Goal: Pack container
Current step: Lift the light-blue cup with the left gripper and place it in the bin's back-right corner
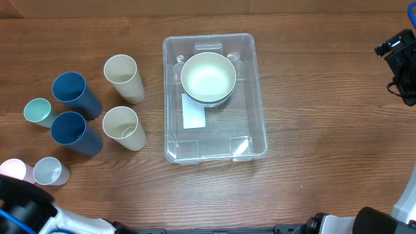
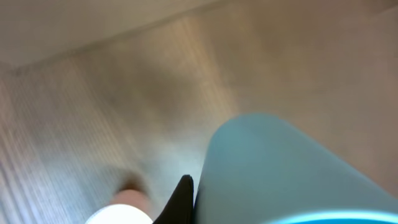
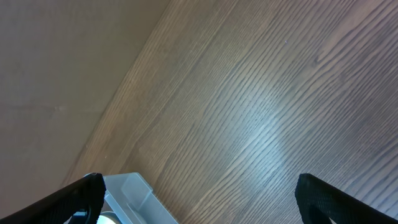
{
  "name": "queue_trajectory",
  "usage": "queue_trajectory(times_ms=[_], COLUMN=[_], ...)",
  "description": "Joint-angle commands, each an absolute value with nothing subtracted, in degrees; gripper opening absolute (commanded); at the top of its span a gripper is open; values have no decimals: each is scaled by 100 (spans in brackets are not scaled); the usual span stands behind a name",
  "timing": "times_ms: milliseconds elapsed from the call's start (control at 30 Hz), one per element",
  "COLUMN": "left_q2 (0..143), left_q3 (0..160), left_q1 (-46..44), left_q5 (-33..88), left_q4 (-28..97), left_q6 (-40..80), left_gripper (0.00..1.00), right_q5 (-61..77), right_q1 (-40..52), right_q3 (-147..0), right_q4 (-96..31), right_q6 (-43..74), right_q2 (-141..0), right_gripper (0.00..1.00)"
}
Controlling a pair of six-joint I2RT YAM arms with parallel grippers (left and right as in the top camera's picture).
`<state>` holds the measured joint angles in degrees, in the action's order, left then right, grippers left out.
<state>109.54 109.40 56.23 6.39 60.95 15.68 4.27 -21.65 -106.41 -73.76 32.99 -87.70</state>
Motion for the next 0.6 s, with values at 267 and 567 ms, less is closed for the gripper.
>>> queue_trajectory(times_ms=[267, 567], left_q2=[9207, 11345], left_q3=[11734, 11736], left_q1=[130, -2587], left_q5=[1616, 683], left_q4=[6853, 4740], left_q6=[1264, 722], left_gripper=[4, 4], right_q5=[414, 414], right_q1=[-2161, -2161], right_q3=[-10685, -10685], right_q4=[-7365, -7365], right_q6=[3326, 3326], right_q2=[-8718, -8718], right_gripper=[100, 100])
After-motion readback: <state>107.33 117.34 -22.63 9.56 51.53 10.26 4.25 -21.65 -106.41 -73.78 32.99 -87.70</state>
